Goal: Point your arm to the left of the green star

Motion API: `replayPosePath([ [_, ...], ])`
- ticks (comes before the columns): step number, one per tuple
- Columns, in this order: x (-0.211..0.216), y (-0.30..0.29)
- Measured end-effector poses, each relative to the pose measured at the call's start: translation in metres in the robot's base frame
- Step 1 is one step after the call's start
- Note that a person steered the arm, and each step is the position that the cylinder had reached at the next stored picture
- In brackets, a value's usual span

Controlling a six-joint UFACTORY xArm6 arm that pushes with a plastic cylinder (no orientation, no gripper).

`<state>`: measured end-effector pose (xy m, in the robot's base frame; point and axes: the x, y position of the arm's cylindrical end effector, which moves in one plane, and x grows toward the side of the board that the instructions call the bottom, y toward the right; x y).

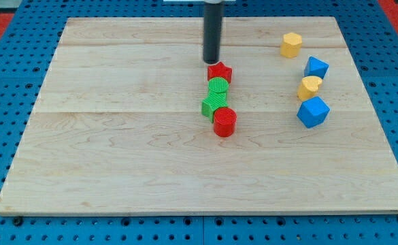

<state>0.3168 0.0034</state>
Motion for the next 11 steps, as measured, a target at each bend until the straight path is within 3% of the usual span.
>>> replayPosePath([
  [1, 0.005, -0.043],
  [3, 0.056, -0.066],
  [6, 0.139, -0.066],
  [11, 0.132, -0.030],
])
